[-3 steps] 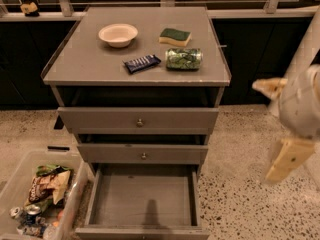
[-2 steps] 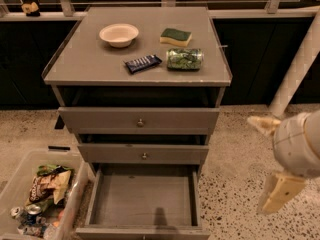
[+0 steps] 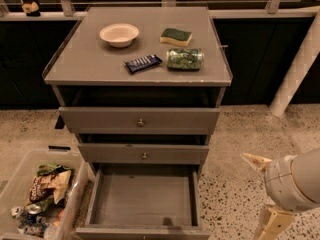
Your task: Close bottom drawer
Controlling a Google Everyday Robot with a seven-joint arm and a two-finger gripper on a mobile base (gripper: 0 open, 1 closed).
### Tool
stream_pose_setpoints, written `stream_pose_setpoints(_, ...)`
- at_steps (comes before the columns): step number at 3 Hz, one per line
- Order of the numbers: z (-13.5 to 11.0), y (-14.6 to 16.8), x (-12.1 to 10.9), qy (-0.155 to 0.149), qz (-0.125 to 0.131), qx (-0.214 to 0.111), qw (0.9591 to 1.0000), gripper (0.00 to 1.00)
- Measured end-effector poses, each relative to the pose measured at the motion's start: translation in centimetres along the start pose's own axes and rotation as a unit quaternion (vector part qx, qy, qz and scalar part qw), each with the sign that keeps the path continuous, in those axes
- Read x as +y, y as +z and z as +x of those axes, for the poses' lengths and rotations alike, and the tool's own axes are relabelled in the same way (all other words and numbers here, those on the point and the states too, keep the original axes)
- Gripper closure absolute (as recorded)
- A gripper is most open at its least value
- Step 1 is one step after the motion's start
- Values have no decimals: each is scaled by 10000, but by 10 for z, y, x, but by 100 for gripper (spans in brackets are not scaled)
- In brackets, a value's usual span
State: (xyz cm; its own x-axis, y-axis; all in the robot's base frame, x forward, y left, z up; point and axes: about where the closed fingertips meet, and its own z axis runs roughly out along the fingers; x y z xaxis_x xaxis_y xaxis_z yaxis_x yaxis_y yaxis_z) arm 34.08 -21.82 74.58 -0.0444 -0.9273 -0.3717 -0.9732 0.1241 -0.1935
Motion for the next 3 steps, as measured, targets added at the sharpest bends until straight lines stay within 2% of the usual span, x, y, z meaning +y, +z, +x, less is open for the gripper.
stream_pose_setpoints(1,-1,-1,-2,-6,9,25,10000,0)
stream_pose_setpoints(2,27,31,26,209,-299,-35,9993,0)
stream_pose_setpoints(3,69,98,80,643,-889,-129,9939,0)
